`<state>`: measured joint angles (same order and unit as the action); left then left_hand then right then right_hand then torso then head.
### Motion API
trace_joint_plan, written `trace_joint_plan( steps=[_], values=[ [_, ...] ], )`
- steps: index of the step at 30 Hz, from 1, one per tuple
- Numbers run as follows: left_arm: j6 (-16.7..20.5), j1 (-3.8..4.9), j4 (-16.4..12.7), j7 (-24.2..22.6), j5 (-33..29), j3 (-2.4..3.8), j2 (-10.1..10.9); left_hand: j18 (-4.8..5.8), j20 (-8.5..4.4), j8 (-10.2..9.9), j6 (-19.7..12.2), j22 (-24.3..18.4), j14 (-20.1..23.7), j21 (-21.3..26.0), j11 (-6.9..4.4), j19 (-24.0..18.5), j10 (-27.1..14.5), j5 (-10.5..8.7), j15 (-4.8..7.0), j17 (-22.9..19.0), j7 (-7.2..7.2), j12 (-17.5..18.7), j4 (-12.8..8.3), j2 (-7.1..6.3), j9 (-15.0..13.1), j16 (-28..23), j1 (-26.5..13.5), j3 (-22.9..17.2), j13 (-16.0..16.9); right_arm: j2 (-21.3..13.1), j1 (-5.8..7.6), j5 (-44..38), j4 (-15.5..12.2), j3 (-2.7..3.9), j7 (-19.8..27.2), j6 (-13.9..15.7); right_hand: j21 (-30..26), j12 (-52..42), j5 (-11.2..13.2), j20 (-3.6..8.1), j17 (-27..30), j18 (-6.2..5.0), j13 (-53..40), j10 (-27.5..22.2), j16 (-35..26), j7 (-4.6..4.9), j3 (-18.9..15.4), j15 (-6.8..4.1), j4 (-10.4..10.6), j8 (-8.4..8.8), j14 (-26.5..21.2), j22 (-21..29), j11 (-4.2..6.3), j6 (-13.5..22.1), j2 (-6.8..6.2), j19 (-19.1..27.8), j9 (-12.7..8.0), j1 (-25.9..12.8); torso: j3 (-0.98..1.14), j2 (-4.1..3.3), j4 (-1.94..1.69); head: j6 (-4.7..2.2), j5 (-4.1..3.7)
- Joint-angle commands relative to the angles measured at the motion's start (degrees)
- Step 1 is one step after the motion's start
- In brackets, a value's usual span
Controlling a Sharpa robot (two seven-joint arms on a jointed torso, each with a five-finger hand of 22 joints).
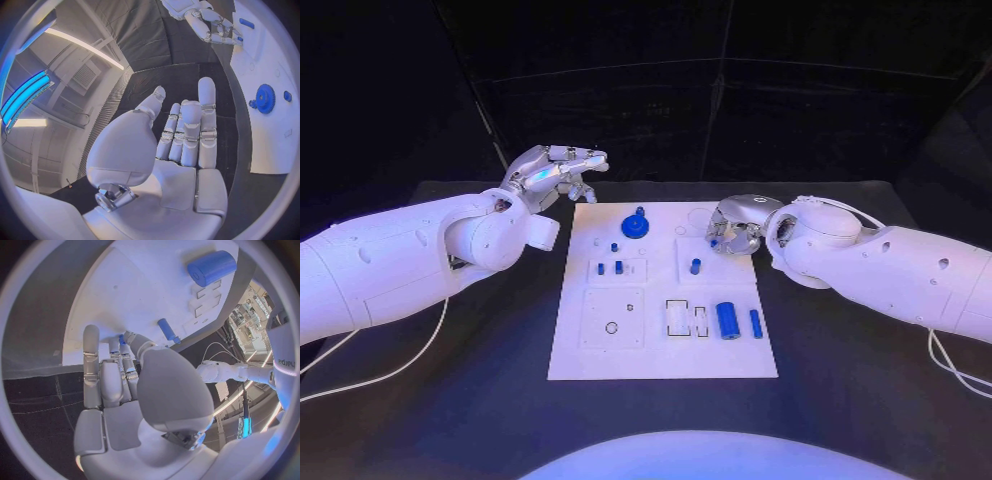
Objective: Assemble the parts on the task board
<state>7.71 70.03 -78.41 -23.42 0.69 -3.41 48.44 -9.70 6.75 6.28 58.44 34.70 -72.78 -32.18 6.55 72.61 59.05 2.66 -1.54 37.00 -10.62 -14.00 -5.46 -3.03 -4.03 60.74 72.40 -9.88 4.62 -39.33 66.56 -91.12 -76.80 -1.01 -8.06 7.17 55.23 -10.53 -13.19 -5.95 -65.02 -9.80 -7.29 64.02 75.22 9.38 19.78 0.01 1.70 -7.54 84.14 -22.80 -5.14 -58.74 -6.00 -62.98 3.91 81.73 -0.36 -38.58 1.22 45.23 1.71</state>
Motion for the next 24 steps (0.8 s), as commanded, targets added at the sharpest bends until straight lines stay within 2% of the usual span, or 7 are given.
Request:
trace_joint_plan(
  steps=[1,7,14,20,24],
  values=[
    [-0.79,0.07,-0.07,-0.73,-0.55,0.03,-0.07,-0.67,0.15,0.26,-0.28,-0.07,0.48,0.28,0.05,-0.1,-0.35,0.03,0.1,-0.12,0.0,-0.22,0.04,0.36,-0.02,-0.21,0.55,0.29,0.05,0.09,-0.08,-0.26,-0.01,-0.05,-0.66,-2.27,0.33,0.42,0.34,0.05,-0.14,-0.83,0.1,0.43,0.31,0.01,0.43,0.12,0.01,-0.21,1.44,-0.08,-0.04,-0.55,-0.09,-0.51,0.08,0.47,0.01,-0.01,0.05,0.1,0.13],
    [-0.73,0.07,-0.09,-0.64,-0.55,0.03,-0.17,-0.67,0.15,0.32,-0.32,-0.15,0.51,0.36,0.06,-0.05,-0.43,0.03,0.1,-0.23,-0.01,-0.32,-0.02,0.51,-0.02,-0.22,0.81,0.42,0.06,0.4,-0.23,-0.32,0.16,-0.06,-1.5,-2.39,0.64,0.64,0.77,0.18,-0.16,-0.84,0.46,1.31,0.39,-0.12,1.42,-0.03,-0.31,-0.37,1.46,-0.23,0.1,-1.04,0.18,-0.55,0.11,0.59,0.03,-0.04,-0.01,0.19,0.15],
    [-0.62,0.08,-0.05,-0.5,-0.55,0.03,-0.27,-0.67,0.15,0.35,-0.35,-0.19,0.52,0.4,0.06,-0.03,-0.47,0.03,0.1,-0.27,-0.02,-0.37,-0.05,0.6,-0.02,-0.21,0.96,0.49,0.06,0.65,-0.5,-1.44,0.19,-0.06,-2.63,-1.18,1.58,0.64,3.12,0.55,1.07,-0.86,0.85,3.5,-0.12,-0.67,4.06,-0.51,-1.32,-1.03,1.4,-0.72,0.68,-2.68,1.38,-0.77,0.28,1.27,0.04,-0.05,0.03,0.42,0.05],
    [-0.44,0.08,0.03,-0.43,-0.55,0.03,-0.37,-0.67,0.15,0.37,-0.37,-0.22,0.53,0.44,0.07,0.0,-0.5,0.03,0.1,-0.32,-0.02,-0.41,-0.07,0.67,-0.02,-0.21,1.07,0.55,0.06,0.48,-0.66,-2.89,-0.35,-0.06,-2.99,2.82,2.85,0.7,3.6,1.0,0.93,-0.8,0.91,5.69,0.29,-1.23,6.17,-0.99,-2.22,-1.56,1.66,-1.66,1.31,-4.33,1.85,-1.1,0.44,1.04,0.02,0.02,0.02,0.47,-0.12],
    [-0.37,0.08,0.05,-0.39,-0.55,0.03,-0.41,-0.67,0.14,0.41,-0.39,-0.27,0.54,0.48,0.07,0.04,-0.54,0.03,0.1,-0.39,-0.03,-0.48,-0.1,0.79,-0.03,-0.2,1.25,0.62,0.07,0.3,-0.68,-3.23,-0.84,-0.05,-2.84,5.18,4.82,0.85,3.62,1.15,1.63,-0.33,0.92,6.28,0.01,-1.37,6.66,-1.13,-2.39,-1.61,1.61,-4.82,1.48,-4.72,1.7,-2.48,0.47,0.52,0.04,0.07,0.0,0.42,-0.15]
  ],
)
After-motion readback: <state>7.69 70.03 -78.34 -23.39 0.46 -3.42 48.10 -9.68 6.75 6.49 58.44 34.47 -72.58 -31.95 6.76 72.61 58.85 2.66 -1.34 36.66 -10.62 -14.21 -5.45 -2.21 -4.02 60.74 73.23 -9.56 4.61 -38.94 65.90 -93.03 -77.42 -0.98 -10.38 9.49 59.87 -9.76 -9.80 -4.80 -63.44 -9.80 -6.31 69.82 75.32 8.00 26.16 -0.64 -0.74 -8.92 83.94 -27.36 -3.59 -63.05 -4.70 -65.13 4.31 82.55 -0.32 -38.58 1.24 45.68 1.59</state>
